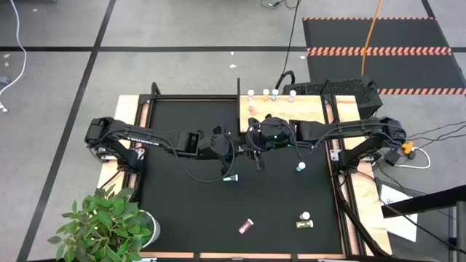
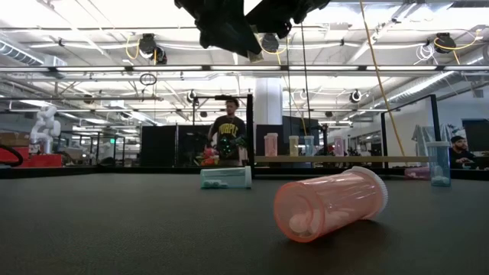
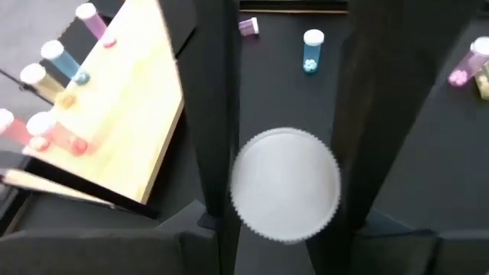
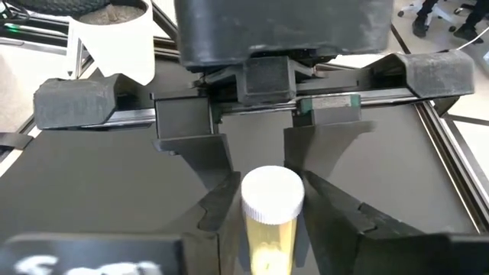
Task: Pick and place medicine bottles onto shelf by color
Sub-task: Put the top yellow pill bottle aligned with the other yellow pill bottle on the shelf
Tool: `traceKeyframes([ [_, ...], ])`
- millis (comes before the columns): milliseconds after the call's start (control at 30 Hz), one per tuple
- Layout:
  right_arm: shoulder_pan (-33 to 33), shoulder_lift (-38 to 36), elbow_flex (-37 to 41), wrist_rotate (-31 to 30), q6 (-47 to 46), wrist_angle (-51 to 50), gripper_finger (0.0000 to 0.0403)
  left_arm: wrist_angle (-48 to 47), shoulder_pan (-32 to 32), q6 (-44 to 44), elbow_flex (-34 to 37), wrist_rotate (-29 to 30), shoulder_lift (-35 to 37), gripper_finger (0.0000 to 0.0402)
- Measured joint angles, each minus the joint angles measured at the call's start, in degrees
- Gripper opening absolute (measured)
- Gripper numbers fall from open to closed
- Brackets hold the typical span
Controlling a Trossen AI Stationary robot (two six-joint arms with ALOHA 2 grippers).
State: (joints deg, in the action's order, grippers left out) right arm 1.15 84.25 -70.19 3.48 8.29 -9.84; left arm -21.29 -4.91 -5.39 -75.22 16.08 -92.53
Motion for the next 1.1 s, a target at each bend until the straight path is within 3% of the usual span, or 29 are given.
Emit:
traceKeyframes([
  [233,1.7,-3.7,0.2,-1.9,-0.4,-0.6,0.0118,0.6,0.5,-9.5,-0.3,0.6,0.2,0.0193],
  [400,6.8,-10.1,3.1,-5.2,-0.9,2.3,0.0120,-0.2,1.1,-10.2,-0.3,0.4,0.7,0.0247],
  [567,14.0,-17.2,10.1,-6.8,-3.1,7.4,0.0122,-4.5,2.9,-11.0,-0.3,0.2,3.7,0.0283],
  [700,20.1,-20.8,18.7,-7.2,-5.8,17.8,0.0122,-9.0,5.6,-11.8,-0.2,0.3,6.8,0.0291],
  [900,27.1,-17.9,31.8,-9.7,-4.3,37.4,0.0122,-11.4,10.5,-9.0,-0.2,0.4,9.5,0.0292],
  [1100,30.7,-9.3,35.5,-9.5,-4.1,47.0,0.0123,-12.2,14.5,-3.7,-0.2,0.4,9.6,0.0292],
])
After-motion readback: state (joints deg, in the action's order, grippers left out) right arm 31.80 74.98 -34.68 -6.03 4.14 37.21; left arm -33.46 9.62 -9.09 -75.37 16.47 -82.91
